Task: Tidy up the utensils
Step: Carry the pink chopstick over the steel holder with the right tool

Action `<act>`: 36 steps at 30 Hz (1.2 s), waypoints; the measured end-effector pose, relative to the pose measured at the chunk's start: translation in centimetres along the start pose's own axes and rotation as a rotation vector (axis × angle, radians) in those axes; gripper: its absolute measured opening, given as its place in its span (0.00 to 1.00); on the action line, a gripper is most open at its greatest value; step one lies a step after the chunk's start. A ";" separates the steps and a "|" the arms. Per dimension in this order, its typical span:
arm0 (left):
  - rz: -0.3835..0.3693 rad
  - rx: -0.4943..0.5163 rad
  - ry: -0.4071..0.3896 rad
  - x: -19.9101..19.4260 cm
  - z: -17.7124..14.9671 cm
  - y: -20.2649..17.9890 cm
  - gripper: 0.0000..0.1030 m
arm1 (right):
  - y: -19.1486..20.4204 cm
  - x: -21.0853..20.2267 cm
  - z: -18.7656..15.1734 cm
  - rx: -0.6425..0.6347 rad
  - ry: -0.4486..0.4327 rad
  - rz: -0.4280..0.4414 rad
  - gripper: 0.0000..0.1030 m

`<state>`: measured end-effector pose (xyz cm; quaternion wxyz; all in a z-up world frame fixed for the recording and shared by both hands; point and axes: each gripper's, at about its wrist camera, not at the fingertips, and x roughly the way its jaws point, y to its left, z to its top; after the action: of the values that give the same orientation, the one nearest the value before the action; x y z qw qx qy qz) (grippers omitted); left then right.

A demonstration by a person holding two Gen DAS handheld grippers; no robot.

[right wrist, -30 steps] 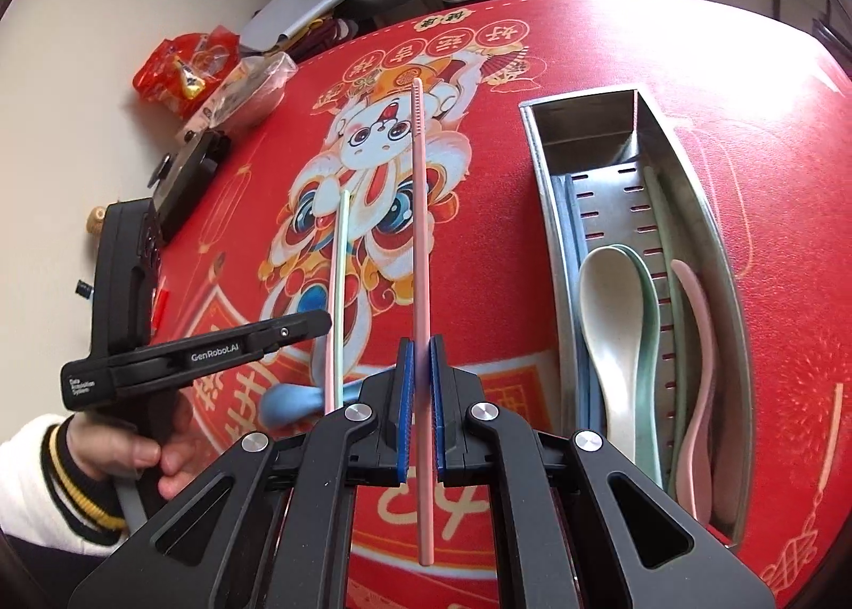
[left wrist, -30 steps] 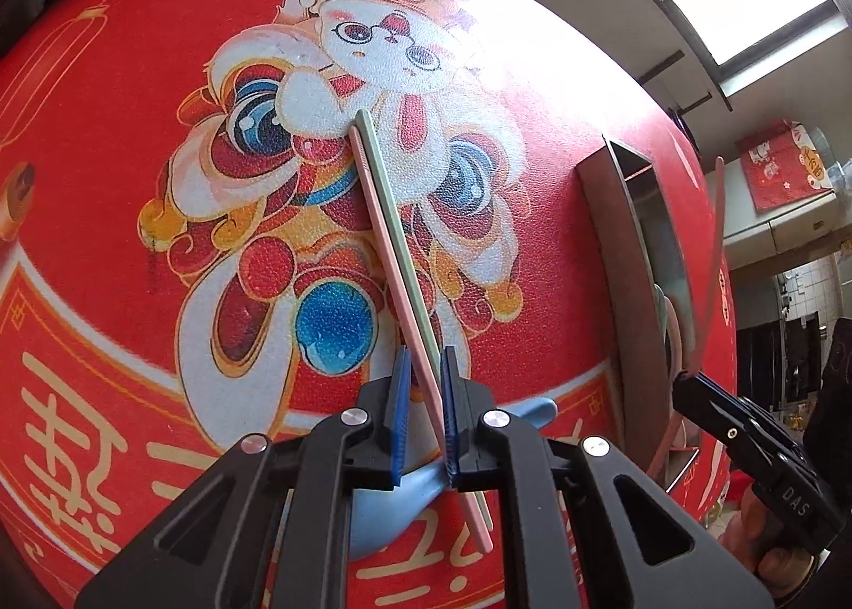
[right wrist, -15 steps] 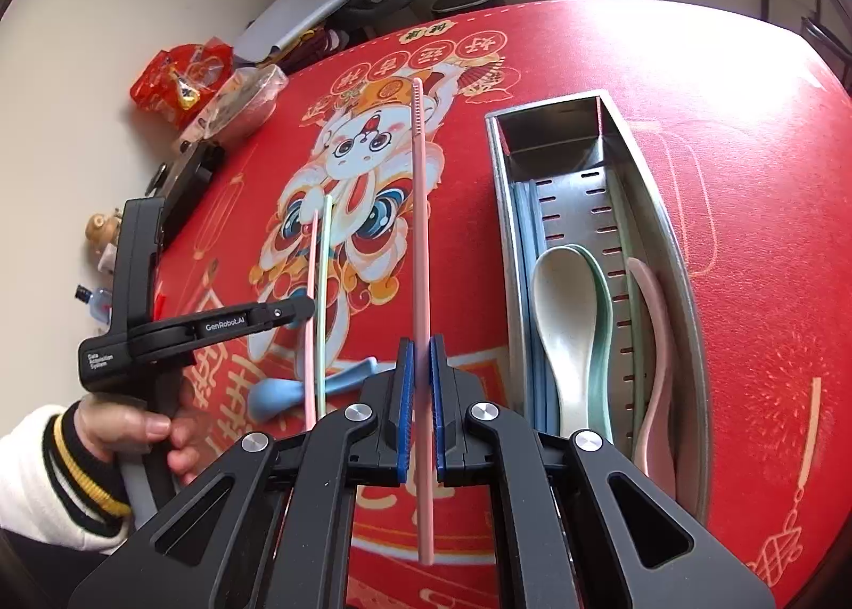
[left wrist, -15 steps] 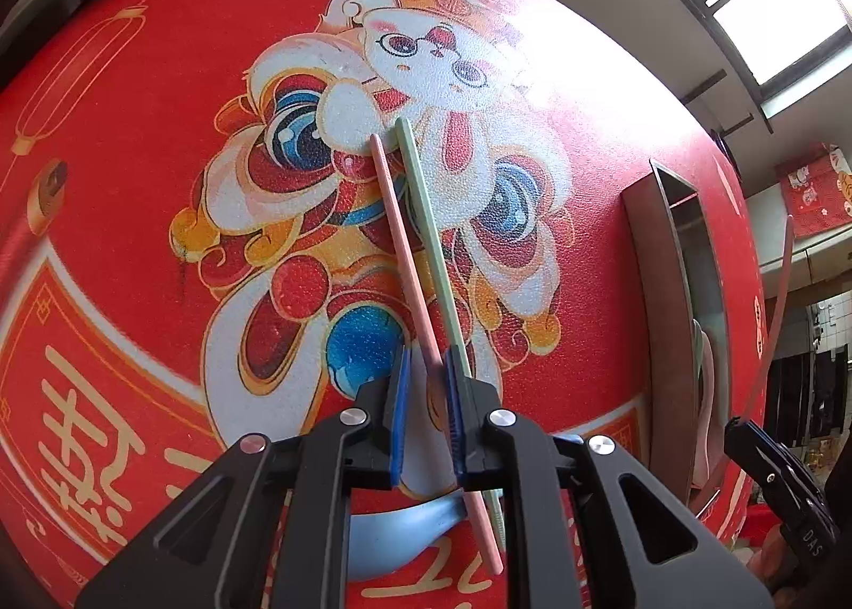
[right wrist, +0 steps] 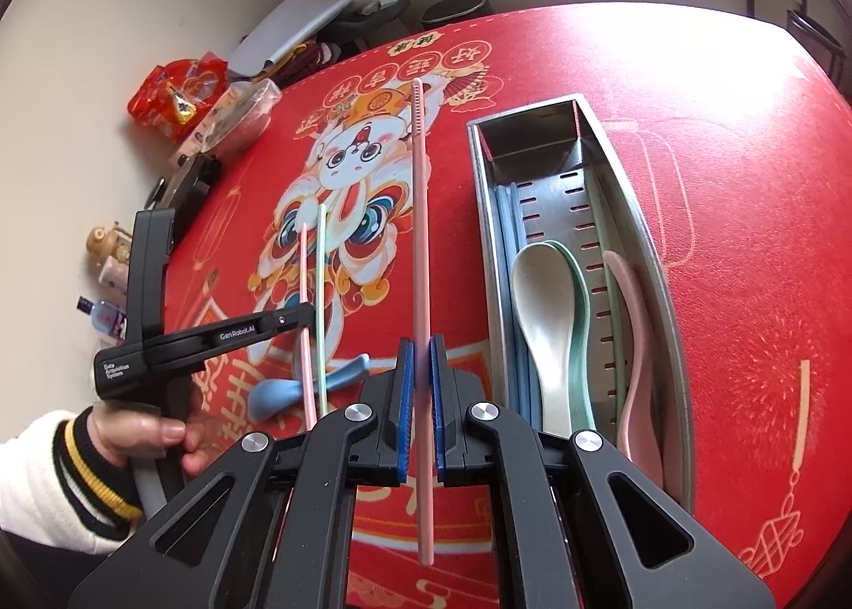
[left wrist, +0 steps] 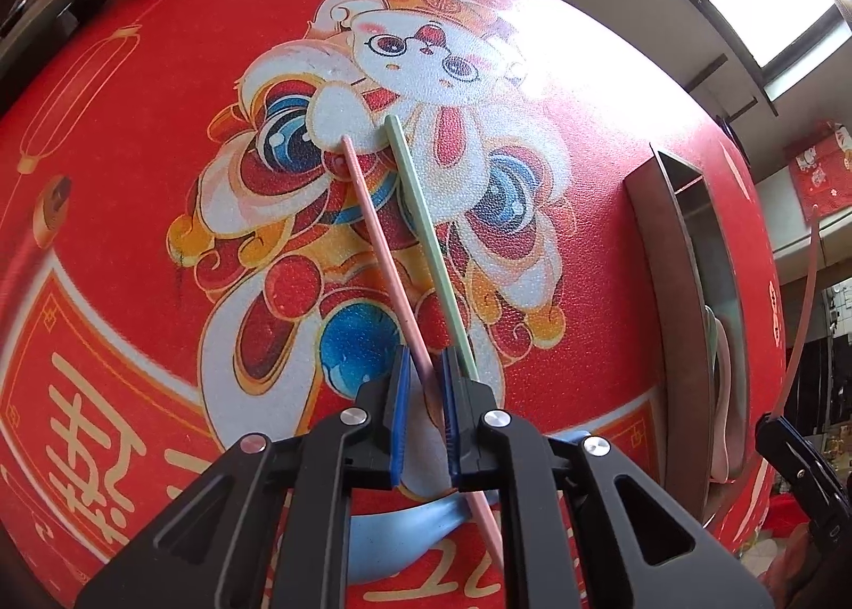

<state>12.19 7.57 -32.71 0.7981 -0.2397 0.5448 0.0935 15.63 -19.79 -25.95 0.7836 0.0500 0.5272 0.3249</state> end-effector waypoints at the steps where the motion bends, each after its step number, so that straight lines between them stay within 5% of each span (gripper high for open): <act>1: -0.010 -0.007 0.001 -0.1 -0.1 0.2 0.10 | 0.0 -0.1 0.0 0.002 -0.002 0.000 0.06; 18: -0.091 -0.004 -0.093 -5.4 -0.6 1.5 0.06 | 0.1 -0.4 0.0 0.020 -0.022 0.014 0.06; 28: -0.178 0.009 -0.166 -8.8 -0.1 0.0 0.06 | -3.6 -3.5 2.7 0.061 -0.111 -0.066 0.06; 36: -0.195 0.030 -0.166 -9.1 -0.3 -1.6 0.06 | -4.8 -0.9 2.7 0.029 -0.042 -0.082 0.06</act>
<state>9.02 7.08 -24.00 0.8491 -0.2712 0.4525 0.0269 19.92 -23.29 -26.09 0.8063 0.0464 0.5170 0.2835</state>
